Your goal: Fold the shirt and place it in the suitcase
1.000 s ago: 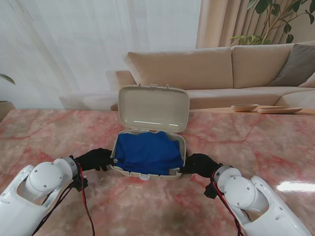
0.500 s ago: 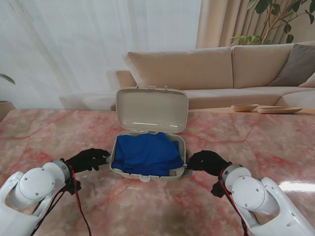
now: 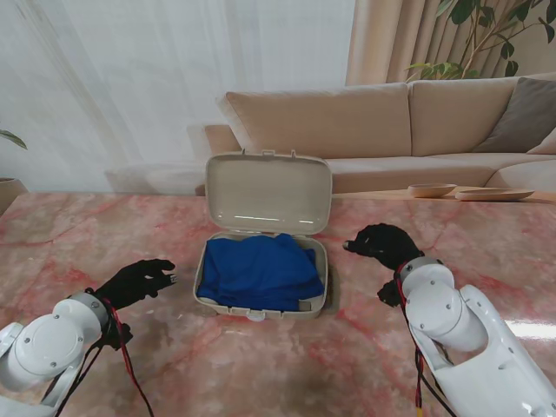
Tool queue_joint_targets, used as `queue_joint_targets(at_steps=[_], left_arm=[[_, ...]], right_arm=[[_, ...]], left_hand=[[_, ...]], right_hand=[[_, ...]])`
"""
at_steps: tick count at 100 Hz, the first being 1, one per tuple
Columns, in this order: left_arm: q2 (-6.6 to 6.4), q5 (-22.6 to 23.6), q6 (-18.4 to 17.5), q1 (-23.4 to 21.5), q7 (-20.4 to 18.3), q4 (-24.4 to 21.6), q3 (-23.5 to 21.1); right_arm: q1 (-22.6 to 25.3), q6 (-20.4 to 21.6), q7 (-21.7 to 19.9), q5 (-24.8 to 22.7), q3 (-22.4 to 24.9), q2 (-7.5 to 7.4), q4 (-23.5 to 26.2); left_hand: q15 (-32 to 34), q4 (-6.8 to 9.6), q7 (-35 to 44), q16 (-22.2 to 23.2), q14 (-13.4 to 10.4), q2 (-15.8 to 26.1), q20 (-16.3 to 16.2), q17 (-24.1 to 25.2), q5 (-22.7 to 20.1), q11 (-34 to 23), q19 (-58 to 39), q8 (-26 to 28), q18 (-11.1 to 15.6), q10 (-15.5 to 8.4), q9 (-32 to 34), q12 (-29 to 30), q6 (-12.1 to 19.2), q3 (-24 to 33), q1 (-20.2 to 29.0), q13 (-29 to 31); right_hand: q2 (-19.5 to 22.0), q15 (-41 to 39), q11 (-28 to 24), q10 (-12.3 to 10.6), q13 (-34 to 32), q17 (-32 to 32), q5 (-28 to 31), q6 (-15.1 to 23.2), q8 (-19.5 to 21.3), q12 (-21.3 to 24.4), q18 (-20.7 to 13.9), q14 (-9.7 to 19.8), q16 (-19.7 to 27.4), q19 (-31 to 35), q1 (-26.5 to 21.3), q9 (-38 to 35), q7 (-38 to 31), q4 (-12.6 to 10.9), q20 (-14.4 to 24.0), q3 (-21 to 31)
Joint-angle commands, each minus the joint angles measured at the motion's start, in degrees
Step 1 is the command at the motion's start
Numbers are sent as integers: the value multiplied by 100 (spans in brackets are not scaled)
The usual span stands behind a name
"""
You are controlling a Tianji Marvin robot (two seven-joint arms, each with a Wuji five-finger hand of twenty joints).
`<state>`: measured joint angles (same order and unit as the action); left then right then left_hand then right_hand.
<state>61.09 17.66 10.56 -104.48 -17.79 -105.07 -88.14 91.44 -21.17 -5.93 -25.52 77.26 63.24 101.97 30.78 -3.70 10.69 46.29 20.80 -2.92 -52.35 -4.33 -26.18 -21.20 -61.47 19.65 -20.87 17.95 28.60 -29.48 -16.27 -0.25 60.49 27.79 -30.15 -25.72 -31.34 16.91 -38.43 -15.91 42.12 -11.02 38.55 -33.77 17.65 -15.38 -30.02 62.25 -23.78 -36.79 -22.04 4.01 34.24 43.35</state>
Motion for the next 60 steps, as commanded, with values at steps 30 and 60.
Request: queue_joint_targets(at_steps=[30, 60], left_arm=[[286, 89, -370, -315, 1223, -22, 76], [412, 153, -498, -158, 1850, 233, 283]], right_arm=[[-1229, -277, 492, 268, -302, 244, -664], [-2043, -535, 546, 977, -797, 404, -1398]], left_hand=[[-188, 112, 62, -76, 128, 230, 79, 51, -153, 79, 118, 42, -150, -168, 239, 73, 206, -183, -193, -82], [-175, 114, 115, -80, 128, 210, 140, -10, -178, 44, 150, 58, -198, -189, 265, 61, 224, -171, -189, -43]], right_hand=[[-959, 484, 41, -222, 706, 462, -1079, 22, -62, 334, -212, 468, 419, -267, 217, 1507, 484, -77, -93, 580], [-890, 613, 277, -248, 1074, 715, -1343, 103, -58, 579, -323, 521, 458, -602, 254, 1955, 532, -61, -79, 428]])
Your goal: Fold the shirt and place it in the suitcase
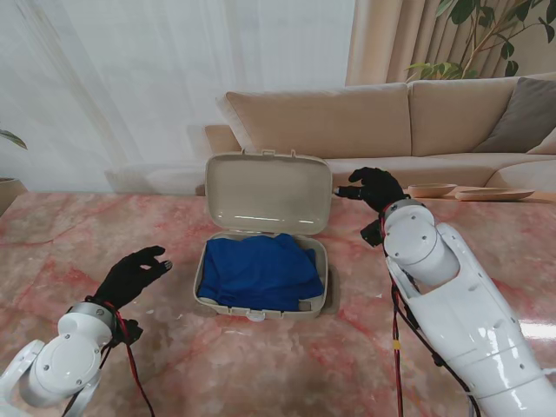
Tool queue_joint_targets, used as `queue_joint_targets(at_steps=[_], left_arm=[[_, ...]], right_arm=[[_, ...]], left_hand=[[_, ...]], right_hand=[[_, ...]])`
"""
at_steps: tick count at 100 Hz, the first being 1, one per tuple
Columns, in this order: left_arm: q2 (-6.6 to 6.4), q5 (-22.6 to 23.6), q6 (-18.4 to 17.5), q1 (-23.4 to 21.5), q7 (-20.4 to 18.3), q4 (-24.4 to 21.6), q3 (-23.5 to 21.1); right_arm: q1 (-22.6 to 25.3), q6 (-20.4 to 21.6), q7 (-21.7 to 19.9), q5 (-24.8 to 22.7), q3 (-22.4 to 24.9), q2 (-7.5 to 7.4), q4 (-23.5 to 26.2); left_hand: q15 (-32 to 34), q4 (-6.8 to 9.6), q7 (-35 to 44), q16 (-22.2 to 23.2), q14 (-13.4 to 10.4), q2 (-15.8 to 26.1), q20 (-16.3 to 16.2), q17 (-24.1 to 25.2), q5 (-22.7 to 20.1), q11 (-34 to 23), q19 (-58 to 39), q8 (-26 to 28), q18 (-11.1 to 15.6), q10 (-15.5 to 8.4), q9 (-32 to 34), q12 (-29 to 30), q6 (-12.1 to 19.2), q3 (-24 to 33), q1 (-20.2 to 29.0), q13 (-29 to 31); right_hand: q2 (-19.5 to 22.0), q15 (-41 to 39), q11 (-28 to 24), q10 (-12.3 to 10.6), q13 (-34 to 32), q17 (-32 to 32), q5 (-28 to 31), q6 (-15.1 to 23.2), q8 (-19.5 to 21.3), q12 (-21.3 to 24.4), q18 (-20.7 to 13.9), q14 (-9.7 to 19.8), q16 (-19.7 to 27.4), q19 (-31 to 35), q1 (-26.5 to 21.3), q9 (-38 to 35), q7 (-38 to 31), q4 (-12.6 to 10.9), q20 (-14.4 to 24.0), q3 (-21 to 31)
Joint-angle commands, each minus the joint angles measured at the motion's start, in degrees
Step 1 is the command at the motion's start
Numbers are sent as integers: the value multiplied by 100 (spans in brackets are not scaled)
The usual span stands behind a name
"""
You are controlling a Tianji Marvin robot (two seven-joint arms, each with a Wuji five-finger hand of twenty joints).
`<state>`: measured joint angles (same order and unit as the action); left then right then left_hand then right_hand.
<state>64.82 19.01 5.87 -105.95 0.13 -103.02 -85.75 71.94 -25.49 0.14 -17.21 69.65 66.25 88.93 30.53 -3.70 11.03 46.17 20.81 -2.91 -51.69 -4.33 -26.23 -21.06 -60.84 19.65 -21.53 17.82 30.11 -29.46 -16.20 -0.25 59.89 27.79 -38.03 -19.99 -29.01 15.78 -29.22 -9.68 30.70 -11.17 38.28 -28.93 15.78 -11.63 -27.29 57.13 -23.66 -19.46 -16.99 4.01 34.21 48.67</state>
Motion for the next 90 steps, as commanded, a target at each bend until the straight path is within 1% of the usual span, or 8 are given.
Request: queue_joint_targets(at_steps=[1, 27, 44, 55, 68, 80, 83, 90], left_arm=[[39, 23, -32, -9, 66, 30, 49], [46, 58, 11, -17, 109, 47, 105], [48, 59, 72, -10, 114, 48, 144], [44, 69, 89, -12, 104, 46, 161], [28, 85, 103, -34, 30, 25, 147], [27, 75, 119, -26, 18, 29, 155], [26, 70, 118, -22, 13, 34, 159], [21, 61, 113, -15, -11, 45, 166]], right_arm=[[-119, -108, -51, 160, -55, 110, -128], [-634, -93, 144, 564, -418, 280, -872], [-815, -62, 248, 894, -535, 387, -1175], [-880, -19, 202, 1059, -570, 408, -1281], [-923, 68, 138, 1116, -613, 405, -1343], [-966, 86, 130, 1140, -654, 415, -1395], [-978, 83, 125, 1146, -664, 417, -1409], [-999, 62, 79, 1170, -679, 413, -1428]], left_hand=[[-152, 114, 82, -69, 124, 208, 74, -13, -170, 30, 86, 59, -135, -175, 116, 59, 217, -172, -130, -46], [-158, 116, 109, -79, 106, 212, 111, 0, -147, 30, 87, 60, -134, -181, 111, 62, 220, -169, -130, -57], [-185, 116, 104, -88, 98, 208, 130, 68, -113, 88, 113, 53, -133, -174, 0, 88, 248, -172, -136, -117], [-217, 116, 105, -102, 83, 191, 128, 91, -108, 96, 127, 52, -165, -196, -1, 97, 260, -175, -143, -145], [-242, 118, 80, -116, 75, 188, 116, 86, -66, 97, 123, 43, -195, -190, 14, 99, 232, -175, -170, -140], [-251, 120, 74, -119, 78, 186, 108, 90, -72, 104, 126, 40, -200, -197, 12, 100, 232, -168, -165, -141], [-250, 120, 74, -118, 85, 188, 106, 89, -76, 103, 127, 40, -200, -197, 17, 99, 239, -169, -167, -134], [-255, 120, 69, -119, 70, 195, 102, 94, -74, 105, 133, 39, -201, -199, 20, 99, 250, -168, -168, -139]], right_hand=[[-99, 41, 47, -136, 159, 96, -213, 118, -32, 98, -141, 147, 184, -96, 240, 234, 30, -62, -73, -108], [-72, -31, 3, -136, 210, 134, -216, 180, -19, 145, -155, 143, 138, -175, 222, 300, -21, -72, 1, -171], [-97, -75, -37, -151, 215, 138, -82, 277, 8, 167, -119, 131, 116, -200, 180, 282, -133, -83, 50, -129], [-146, -64, -41, -152, 242, 160, 107, 343, 28, 191, -65, 109, 118, -239, 147, 227, -257, -71, 74, -108], [-207, -37, -22, -173, 229, 180, 402, 555, 73, 224, -32, 103, 126, -296, 82, 154, -474, -64, 100, -44], [-290, -23, 4, -179, 194, 139, 599, 579, 100, 255, -24, 103, 122, -325, -67, 70, -707, -75, 158, 177], [-314, -29, 9, -184, 183, 127, 679, 604, 125, 261, -23, 100, 117, -336, -62, 19, -823, -67, 178, 319], [-215, -26, 5, -203, 188, 115, 897, 662, 170, 261, -27, 119, 119, -337, -91, -31, -984, -72, 195, 432]])
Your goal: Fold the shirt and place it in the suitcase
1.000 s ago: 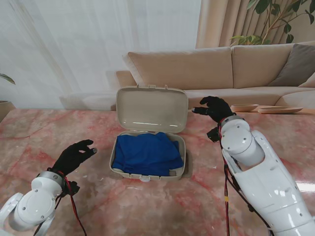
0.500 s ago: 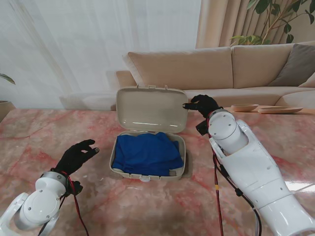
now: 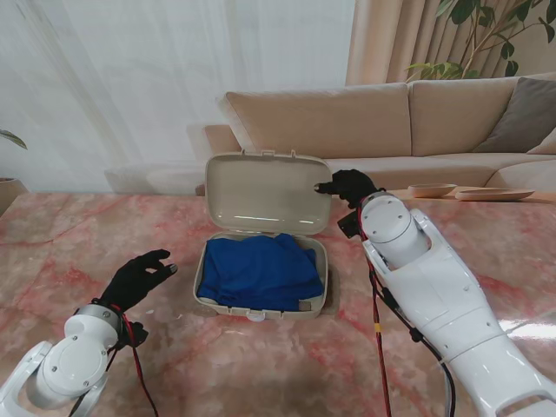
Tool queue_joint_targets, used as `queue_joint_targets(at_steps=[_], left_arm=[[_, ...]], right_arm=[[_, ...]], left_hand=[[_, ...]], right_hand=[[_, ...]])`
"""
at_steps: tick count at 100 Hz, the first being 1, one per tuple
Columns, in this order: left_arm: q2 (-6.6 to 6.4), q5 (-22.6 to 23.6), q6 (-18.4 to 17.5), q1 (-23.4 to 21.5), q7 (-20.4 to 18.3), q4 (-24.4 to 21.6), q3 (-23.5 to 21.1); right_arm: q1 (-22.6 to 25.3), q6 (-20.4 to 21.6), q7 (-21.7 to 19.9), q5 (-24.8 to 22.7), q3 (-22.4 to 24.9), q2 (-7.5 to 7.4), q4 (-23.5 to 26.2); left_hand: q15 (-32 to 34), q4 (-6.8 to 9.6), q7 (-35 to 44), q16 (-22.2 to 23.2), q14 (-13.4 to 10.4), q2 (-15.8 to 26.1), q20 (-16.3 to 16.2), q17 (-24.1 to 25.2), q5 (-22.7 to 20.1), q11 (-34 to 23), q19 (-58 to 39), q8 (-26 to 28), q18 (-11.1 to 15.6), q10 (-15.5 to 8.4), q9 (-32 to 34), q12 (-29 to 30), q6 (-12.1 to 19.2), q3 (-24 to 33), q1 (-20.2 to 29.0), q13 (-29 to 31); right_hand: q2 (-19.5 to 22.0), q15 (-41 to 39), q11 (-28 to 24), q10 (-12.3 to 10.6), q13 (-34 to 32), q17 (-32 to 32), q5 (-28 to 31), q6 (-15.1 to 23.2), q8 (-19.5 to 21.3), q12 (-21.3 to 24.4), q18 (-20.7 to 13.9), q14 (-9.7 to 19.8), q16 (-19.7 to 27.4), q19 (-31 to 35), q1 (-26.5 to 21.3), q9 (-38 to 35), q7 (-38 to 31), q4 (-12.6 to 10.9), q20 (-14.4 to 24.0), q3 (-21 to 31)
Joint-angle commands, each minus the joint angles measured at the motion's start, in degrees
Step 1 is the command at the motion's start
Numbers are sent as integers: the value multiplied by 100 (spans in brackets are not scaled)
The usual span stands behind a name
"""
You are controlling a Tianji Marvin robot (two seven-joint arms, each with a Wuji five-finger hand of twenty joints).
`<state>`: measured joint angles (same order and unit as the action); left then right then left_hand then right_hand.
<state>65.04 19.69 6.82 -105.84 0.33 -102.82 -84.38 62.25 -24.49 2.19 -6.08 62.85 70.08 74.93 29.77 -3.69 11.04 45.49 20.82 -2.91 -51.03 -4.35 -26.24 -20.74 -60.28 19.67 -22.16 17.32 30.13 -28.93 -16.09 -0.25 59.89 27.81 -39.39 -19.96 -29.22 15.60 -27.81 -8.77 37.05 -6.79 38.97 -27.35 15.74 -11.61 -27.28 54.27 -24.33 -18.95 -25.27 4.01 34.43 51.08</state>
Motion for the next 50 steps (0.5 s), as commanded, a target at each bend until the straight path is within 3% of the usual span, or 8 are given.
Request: queue_joint_targets(at_steps=[1, 25, 27, 33, 39, 42, 50], left_arm=[[-2, -6, 18, -27, -35, 26, 29], [-4, 4, 59, -40, -45, 18, 42], [-3, 4, 61, -40, -42, 19, 43], [-2, 3, 63, -42, -35, 21, 48], [0, 4, 69, -44, -25, 25, 53], [1, 2, 73, -45, -23, 26, 56], [0, -8, 85, -45, -32, 26, 62]], right_arm=[[-33, -44, -132, 61, 0, 30, -30], [-69, -9, -245, 59, -2, -1, -77], [-68, 11, -257, 48, -1, -7, -79], [-57, 68, -271, -3, 3, -23, -80], [-30, 117, -268, -55, 14, -35, -65], [-9, 141, -264, -76, 23, -41, -51], [61, 223, -243, -139, 54, -58, -3]], left_hand=[[-178, 119, 70, -52, 69, 189, 37, 97, -80, 72, 78, 38, -139, -147, 21, 45, 236, -167, -165, -140], [-183, 119, 66, -52, 71, 186, 29, 103, -86, 78, 91, 39, -142, -152, 29, 46, 238, -167, -166, -134], [-182, 119, 67, -52, 71, 186, 27, 98, -90, 76, 89, 39, -145, -159, 33, 46, 238, -168, -167, -132], [-184, 119, 67, -52, 75, 188, 23, 97, -87, 78, 87, 40, -149, -157, 29, 46, 246, -168, -169, -136], [-184, 119, 69, -52, 76, 186, 20, 97, -92, 78, 88, 41, -149, -150, 31, 46, 242, -167, -165, -132], [-187, 118, 67, -52, 78, 187, 20, 99, -89, 79, 90, 41, -147, -147, 30, 46, 241, -169, -167, -137], [-188, 119, 66, -52, 73, 194, 20, 102, -89, 82, 94, 40, -144, -151, 27, 47, 239, -166, -165, -141]], right_hand=[[-59, -29, 23, -184, 46, 21, 289, 228, 108, 103, -29, 118, 119, -51, -49, -93, -177, -75, 174, 210], [-31, -47, -6, -230, 2, -7, 718, 401, 351, 90, -35, 118, 129, -67, -451, -381, -805, -39, 216, 396], [-87, -48, -3, -238, -10, -11, 726, 448, 345, 86, -28, 119, 132, -75, -523, -430, -918, 87, 217, 379], [-223, -54, 15, -242, -38, -39, 687, 541, -37, 53, -12, 111, 144, -76, -660, -517, -1428, 333, 225, 416], [-300, -67, -52, -230, -74, -60, 694, 601, -74, 22, 1, 102, 143, -68, -771, -667, -1622, 407, 223, 409], [-329, -74, -53, -242, -87, -69, 656, 643, -310, 24, 2, 97, 143, -58, -833, -698, -1900, 462, 206, 411], [-402, -90, -69, -256, -128, -92, 670, 724, -306, 22, 22, 96, 140, -40, -962, -764, -2161, 533, 202, 390]])
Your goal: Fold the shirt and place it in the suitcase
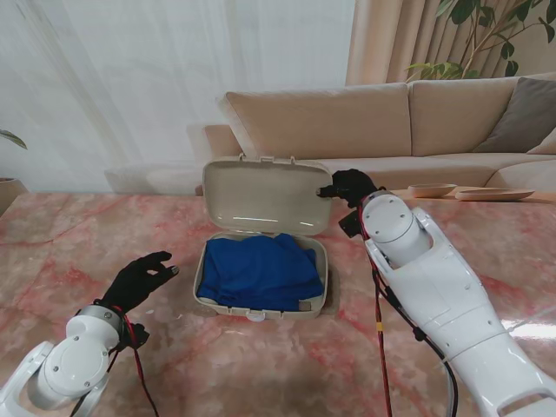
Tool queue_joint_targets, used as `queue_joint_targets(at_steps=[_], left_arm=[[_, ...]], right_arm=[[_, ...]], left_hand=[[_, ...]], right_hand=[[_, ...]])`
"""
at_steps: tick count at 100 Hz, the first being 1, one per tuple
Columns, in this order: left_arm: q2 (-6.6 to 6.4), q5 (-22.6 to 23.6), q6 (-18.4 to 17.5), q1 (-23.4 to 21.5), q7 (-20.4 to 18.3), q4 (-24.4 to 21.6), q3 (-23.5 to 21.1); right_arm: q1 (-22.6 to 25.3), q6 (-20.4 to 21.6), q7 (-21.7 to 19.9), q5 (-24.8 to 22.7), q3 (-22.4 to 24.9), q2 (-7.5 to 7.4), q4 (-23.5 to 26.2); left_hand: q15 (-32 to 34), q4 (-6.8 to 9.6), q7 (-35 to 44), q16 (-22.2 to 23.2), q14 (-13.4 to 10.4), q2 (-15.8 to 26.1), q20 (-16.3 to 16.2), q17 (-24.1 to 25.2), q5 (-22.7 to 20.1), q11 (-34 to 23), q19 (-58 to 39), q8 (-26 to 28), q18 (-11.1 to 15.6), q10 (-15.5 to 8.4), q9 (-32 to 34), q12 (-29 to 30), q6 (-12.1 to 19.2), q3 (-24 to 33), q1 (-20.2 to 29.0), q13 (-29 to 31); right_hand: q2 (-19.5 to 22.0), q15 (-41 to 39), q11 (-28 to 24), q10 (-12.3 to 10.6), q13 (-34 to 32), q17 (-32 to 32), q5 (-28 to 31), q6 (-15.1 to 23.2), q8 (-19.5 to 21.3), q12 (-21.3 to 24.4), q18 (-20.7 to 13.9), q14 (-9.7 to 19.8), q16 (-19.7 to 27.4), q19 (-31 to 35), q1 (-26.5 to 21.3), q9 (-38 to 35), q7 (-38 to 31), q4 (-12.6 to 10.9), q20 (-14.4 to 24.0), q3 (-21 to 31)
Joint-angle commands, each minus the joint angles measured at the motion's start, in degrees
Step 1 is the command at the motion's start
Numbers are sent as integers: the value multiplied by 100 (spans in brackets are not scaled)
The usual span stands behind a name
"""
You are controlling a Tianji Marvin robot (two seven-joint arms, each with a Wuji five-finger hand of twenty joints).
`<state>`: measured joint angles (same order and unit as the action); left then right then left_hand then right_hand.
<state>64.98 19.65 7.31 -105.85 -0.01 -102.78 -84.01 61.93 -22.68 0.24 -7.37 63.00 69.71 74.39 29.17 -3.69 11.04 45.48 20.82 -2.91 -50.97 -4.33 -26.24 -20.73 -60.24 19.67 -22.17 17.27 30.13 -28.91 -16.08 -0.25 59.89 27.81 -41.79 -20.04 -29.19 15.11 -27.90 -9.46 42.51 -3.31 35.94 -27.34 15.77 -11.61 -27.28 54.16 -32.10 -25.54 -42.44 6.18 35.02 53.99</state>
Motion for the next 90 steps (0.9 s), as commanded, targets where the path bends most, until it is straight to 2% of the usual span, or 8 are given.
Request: queue_joint_targets(at_steps=[1, 4, 35, 71, 90], left_arm=[[5, -5, 36, -43, -1, 22, 26], [4, -6, 35, -42, -6, 25, 27], [-6, 0, 47, -35, -49, 55, 52], [-3, 15, 99, -81, -35, 50, 61], [-2, 24, 114, -97, -26, 55, 65]], right_arm=[[103, 54, -46, -19, 43, -23, 60], [136, 88, -37, -47, 56, -31, 84], [527, 495, -4, -333, 213, -128, 409], [943, 893, 134, -653, 382, -196, 759], [1143, 1242, 197, -993, 439, -257, 898]], left_hand=[[-128, 120, 65, -51, 76, 190, 13, 101, -88, 83, 91, 40, -142, -140, 24, 45, 237, -165, -161, -141], [-127, 119, 66, -51, 78, 188, 12, 100, -91, 82, 92, 41, -142, -148, 29, 45, 244, -168, -165, -137], [-140, 120, 52, -55, 80, 195, 13, 115, -82, 87, 112, 39, -137, -144, 20, 45, 239, -168, -161, -151], [-138, 121, 51, -53, 72, 197, 11, 118, -75, 80, 126, 42, -163, -159, 35, 41, 245, -167, -163, -140], [-136, 121, 53, -51, 69, 194, 8, 123, -74, 82, 131, 43, -170, -157, 26, 41, 240, -167, -165, -139]], right_hand=[[-167, -86, -68, -209, -125, -26, 91, 393, -135, 20, 22, 94, 141, -20, -205, -129, -602, 342, 133, 103], [-171, -90, -71, -215, -135, -29, 69, 415, -246, 17, 27, 92, 141, -10, -228, -163, -752, 361, 124, 106], [-133, -118, -88, -246, -217, -80, 68, 510, -358, 4, 54, 82, 137, 37, -282, -310, -963, 380, 113, 53], [-85, -152, -113, -266, -265, -87, 73, 405, -580, -16, 70, 77, 129, 78, -166, -380, -770, 350, 90, 92], [-84, -134, -113, -287, -284, -74, 102, 402, -605, -17, 75, 85, 141, 70, -131, -440, -681, 341, 69, 119]])
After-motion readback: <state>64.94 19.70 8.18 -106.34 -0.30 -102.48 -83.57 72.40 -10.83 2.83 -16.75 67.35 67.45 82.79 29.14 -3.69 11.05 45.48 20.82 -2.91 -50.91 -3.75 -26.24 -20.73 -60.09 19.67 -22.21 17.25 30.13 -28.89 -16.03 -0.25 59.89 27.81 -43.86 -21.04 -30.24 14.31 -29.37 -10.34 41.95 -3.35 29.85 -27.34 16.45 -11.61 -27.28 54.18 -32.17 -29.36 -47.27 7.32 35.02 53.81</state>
